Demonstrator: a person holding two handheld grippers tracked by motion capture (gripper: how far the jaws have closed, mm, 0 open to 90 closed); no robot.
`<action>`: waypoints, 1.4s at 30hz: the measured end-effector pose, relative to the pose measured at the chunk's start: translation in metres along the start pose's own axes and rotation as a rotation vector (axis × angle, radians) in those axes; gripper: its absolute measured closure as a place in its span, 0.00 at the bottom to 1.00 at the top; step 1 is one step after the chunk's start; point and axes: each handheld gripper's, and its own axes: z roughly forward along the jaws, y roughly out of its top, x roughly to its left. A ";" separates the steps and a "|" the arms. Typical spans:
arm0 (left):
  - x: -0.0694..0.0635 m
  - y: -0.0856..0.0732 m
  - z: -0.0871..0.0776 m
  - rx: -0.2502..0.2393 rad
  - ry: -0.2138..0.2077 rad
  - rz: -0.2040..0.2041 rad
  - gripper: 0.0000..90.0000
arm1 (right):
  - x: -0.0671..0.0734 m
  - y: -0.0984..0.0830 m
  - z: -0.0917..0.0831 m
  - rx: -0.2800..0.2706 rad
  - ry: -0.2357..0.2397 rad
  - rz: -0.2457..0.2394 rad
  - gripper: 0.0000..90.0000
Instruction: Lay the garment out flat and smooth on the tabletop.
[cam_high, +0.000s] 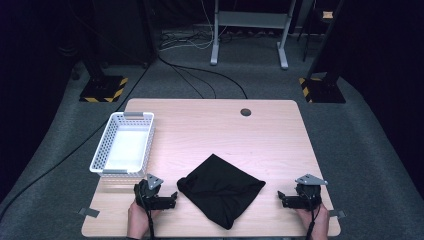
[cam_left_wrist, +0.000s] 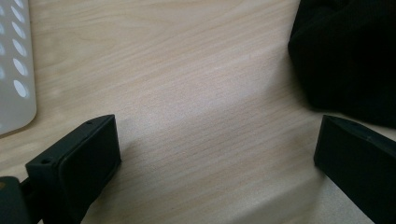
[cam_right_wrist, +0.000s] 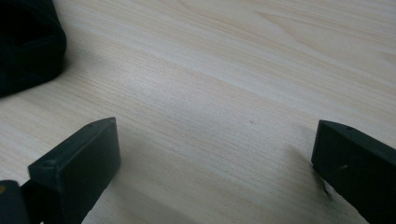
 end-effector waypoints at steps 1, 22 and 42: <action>0.000 0.000 0.000 0.000 0.000 0.000 0.00 | 0.000 0.000 0.000 0.000 0.000 0.000 0.00; -0.026 0.013 -0.006 -0.099 -0.119 0.034 0.00 | 0.059 0.048 -0.009 -0.029 0.131 -0.093 0.04; -0.043 0.017 0.016 -0.012 -0.153 0.094 0.00 | 0.169 0.107 0.031 0.024 0.284 -0.419 0.10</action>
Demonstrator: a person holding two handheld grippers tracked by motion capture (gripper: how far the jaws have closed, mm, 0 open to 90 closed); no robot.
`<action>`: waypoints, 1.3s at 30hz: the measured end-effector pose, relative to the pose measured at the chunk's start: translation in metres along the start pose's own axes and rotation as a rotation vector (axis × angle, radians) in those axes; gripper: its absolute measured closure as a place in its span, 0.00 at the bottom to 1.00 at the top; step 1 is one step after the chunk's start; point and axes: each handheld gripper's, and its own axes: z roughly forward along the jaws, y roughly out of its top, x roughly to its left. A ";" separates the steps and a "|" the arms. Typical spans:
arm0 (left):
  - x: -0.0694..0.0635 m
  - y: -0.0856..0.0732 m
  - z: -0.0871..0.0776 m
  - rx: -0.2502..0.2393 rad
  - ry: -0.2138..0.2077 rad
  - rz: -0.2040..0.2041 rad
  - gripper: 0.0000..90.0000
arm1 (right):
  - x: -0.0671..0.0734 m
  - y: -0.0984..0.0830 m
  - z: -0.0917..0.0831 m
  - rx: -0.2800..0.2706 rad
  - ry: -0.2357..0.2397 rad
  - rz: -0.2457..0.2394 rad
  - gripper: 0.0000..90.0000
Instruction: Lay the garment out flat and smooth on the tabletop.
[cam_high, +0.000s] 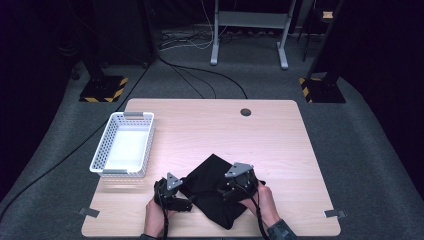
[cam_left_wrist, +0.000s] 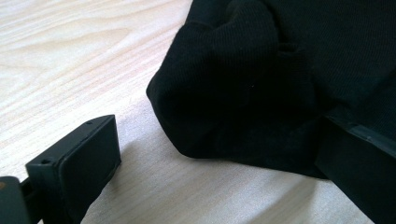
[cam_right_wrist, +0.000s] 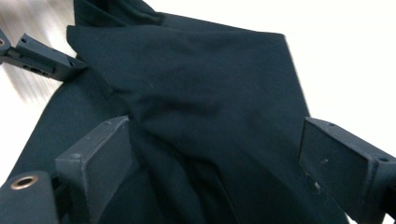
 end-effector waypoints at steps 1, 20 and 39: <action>0.000 0.000 0.000 0.000 0.000 0.001 0.00 | 0.002 0.003 0.004 0.006 0.008 -0.005 0.10; -0.001 0.000 0.000 0.003 0.004 0.003 0.00 | 0.025 0.013 0.033 0.037 0.092 -0.079 0.75; -0.001 0.000 0.000 0.003 0.005 0.002 0.00 | 0.005 0.014 0.015 -0.069 0.062 -0.006 0.94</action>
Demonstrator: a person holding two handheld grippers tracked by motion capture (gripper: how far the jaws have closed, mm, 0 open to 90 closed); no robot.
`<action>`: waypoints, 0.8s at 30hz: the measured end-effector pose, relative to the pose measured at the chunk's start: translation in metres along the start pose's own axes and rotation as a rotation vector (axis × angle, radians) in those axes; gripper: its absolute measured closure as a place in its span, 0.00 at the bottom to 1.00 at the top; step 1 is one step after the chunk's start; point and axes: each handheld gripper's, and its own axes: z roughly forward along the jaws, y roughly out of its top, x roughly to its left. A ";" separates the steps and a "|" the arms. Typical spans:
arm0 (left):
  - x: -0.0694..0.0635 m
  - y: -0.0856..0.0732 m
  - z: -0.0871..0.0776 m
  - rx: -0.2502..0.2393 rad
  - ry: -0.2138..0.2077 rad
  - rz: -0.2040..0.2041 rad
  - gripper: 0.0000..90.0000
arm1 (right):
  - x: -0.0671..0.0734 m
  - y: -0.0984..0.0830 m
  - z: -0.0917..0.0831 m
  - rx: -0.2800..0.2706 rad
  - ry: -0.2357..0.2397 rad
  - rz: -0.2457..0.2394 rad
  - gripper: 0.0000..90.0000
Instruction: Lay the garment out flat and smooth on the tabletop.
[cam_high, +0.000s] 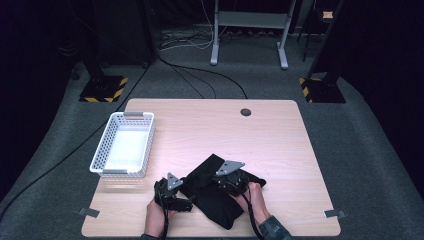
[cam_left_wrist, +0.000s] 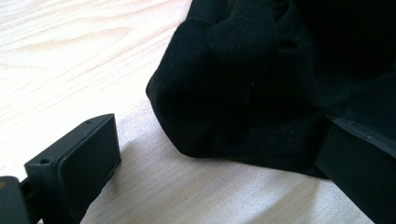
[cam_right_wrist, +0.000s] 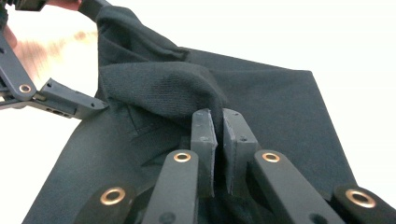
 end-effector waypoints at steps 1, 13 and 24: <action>0.000 0.000 0.000 0.000 0.000 0.000 0.00 | -0.002 0.000 -0.001 -0.004 0.004 0.007 0.94; 0.000 0.000 0.000 0.000 0.002 -0.002 0.00 | -0.017 0.004 -0.017 -0.059 -0.025 0.046 0.94; 0.000 0.000 0.000 0.000 0.005 -0.001 0.00 | -0.034 0.009 -0.032 -0.087 -0.054 0.074 0.94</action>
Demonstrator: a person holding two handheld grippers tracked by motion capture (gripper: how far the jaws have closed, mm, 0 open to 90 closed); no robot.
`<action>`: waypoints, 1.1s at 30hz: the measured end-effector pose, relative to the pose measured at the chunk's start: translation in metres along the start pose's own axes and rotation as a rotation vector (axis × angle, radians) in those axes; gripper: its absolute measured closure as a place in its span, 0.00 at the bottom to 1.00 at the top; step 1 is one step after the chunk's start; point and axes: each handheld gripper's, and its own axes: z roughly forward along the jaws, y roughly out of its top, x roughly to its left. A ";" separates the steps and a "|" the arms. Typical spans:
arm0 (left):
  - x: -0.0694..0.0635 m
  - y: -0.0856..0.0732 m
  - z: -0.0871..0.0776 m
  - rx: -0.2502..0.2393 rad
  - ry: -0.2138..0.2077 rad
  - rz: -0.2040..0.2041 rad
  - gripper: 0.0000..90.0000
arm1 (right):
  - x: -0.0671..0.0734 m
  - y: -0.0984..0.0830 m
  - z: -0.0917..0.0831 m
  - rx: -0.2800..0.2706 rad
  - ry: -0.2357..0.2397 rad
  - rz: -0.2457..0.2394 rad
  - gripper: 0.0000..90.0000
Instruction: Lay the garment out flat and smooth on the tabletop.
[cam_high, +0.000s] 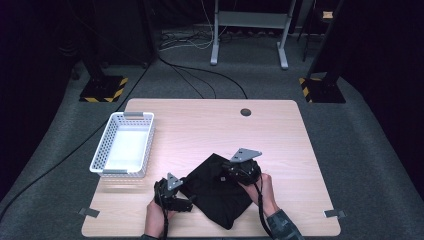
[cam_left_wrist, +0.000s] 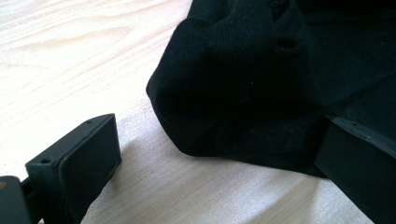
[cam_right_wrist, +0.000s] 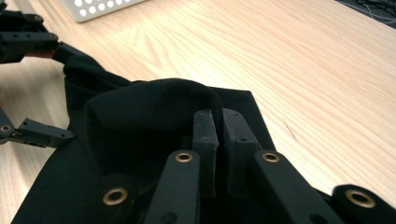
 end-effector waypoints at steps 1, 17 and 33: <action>0.000 0.000 0.000 0.000 0.000 0.001 0.00 | -0.002 0.000 -0.001 -0.005 -0.004 0.003 0.94; 0.000 0.000 0.000 0.000 0.000 0.001 0.00 | -0.014 0.003 -0.009 -0.024 -0.036 0.020 0.94; 0.000 0.000 0.000 -0.001 0.000 0.001 0.00 | -0.037 0.009 -0.016 -0.035 -0.084 0.050 0.94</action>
